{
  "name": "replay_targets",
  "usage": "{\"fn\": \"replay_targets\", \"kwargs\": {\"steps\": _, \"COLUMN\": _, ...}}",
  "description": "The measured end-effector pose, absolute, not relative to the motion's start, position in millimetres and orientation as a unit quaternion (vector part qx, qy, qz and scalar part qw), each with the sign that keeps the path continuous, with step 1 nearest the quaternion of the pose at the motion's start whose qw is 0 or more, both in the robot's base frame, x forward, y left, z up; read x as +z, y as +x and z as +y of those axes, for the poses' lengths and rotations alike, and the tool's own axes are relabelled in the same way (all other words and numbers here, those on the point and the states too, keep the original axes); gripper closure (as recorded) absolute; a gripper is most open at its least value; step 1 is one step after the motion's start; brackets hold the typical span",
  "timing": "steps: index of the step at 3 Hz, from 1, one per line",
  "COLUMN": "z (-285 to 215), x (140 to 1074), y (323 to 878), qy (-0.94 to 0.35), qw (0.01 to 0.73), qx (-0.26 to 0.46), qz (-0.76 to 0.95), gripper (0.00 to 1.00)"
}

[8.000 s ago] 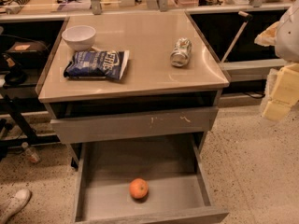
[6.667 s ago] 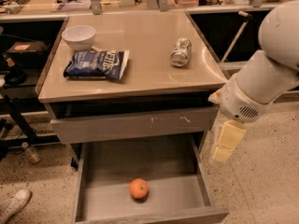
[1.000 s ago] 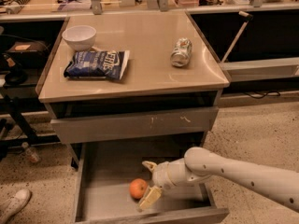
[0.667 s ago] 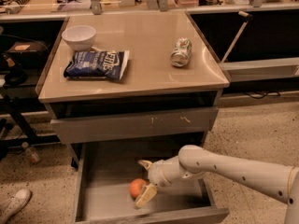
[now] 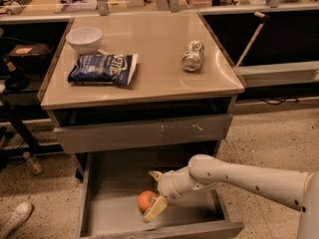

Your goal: Pick orange from middle drawer and place on counter

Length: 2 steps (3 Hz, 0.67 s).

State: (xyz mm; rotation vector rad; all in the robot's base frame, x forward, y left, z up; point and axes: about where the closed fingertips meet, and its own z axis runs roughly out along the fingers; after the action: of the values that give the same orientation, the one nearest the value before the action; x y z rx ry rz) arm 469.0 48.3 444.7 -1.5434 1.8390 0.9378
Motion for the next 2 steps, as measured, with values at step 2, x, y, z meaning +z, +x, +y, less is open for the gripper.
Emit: {"fn": "replay_targets", "kwargs": {"steps": 2, "z": 41.2, "x": 429.8, "y": 470.4, "qy": -0.588, "qw": 0.295, "qx": 0.321, "qz": 0.681, "gripper": 0.0}}
